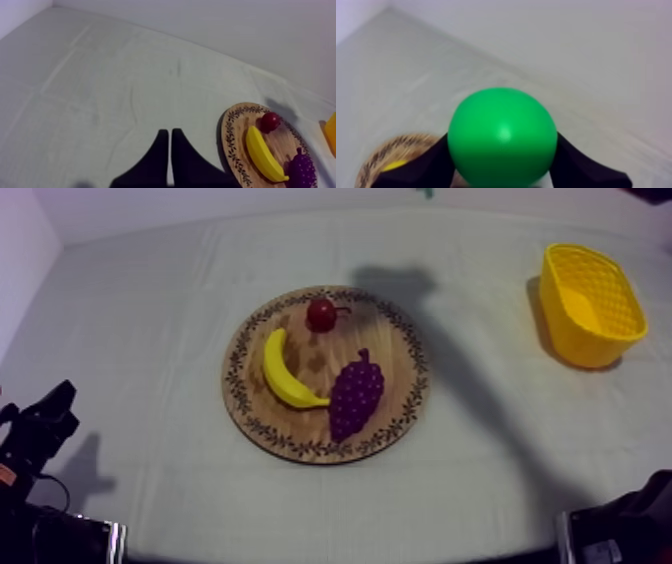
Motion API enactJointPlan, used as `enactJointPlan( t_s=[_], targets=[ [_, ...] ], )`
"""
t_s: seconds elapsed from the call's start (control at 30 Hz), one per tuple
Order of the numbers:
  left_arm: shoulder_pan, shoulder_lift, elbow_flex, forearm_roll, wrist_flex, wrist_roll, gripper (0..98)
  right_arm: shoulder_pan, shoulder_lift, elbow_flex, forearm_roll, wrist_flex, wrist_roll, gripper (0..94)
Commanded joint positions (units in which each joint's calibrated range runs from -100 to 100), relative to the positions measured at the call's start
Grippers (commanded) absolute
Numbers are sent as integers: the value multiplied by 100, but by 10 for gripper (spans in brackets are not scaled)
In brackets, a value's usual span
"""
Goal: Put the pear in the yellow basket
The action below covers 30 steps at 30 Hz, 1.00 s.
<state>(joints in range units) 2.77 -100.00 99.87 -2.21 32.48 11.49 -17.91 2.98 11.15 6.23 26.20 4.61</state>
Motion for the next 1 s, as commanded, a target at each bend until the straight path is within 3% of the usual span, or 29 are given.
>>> enactJointPlan(
  t_s=[0.0, 0.17, 0.3, 0.43, 0.6, 0.97],
  targets=[
    [1, 0, 2, -2, 1, 0, 1, 541, -253, -52, 665, 29, -731, 393],
    [1, 0, 2, -2, 1, -4, 1, 1273, -414, -58, 1427, 120, -1521, 388],
    [1, 0, 2, -2, 1, -4, 1, 1765, -427, 120, 1549, 368, -1766, 383],
    [1, 0, 2, -2, 1, -1, 1, 2131, -371, 414, 1378, 636, -1712, 383],
    [1, 0, 2, -2, 1, -2, 1, 2426, -221, 892, 969, 867, -1389, 383],
    [1, 0, 2, -2, 1, 1, 1, 2675, 94, 1868, 284, 1162, -780, 383]
  ],
)
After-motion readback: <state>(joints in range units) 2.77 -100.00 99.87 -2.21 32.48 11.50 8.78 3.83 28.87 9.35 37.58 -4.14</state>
